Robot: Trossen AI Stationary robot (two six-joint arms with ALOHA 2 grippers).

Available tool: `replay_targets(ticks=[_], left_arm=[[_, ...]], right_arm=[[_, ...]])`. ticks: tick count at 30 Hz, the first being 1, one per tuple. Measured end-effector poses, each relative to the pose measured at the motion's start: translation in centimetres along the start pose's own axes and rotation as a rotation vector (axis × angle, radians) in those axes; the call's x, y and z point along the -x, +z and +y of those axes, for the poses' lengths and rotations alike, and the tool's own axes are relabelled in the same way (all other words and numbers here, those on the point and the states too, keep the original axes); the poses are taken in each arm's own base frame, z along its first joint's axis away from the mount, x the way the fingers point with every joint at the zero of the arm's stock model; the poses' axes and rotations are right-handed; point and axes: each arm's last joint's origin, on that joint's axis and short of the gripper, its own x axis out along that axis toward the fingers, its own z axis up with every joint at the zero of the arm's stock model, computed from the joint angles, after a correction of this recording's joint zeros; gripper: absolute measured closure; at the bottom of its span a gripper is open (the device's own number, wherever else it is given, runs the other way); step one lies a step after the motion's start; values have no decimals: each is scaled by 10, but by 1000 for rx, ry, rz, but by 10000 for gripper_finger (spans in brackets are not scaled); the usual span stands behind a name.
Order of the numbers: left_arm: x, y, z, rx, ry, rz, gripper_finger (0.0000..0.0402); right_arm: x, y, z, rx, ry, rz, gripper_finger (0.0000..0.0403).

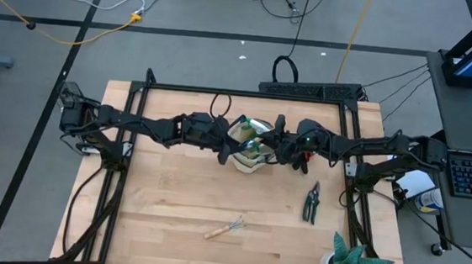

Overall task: Pick & Place Garden tools in Gardening bag
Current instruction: Put the brown trowel into the brown gardening bag

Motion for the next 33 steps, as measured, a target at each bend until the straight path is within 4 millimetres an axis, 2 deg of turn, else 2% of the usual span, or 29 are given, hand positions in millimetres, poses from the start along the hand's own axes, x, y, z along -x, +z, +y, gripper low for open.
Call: replay_targets(ticks=[4, 6, 13, 17, 24, 33], left_arm=[[0, 1, 3, -19, 20, -13, 369], [1, 1, 4, -31, 32, -13, 391], [0, -1, 5, -50, 52, -3, 393], [1, -1, 6, -66, 72, 2, 395], [4, -1, 7, -74, 89, 34, 398], [13, 2, 4, -66, 112, 45, 399]], right_arm=[[0, 0, 0, -22, 4, -2, 330], [0, 0, 0, -28, 4, -2, 328], [0, 0, 1, -38, 8, -5, 327], [0, 2, 2, -108, 12, -10, 323], [6, 13, -3, -141, -17, -45, 290], [18, 21, -4, -294, -125, 171, 236]])
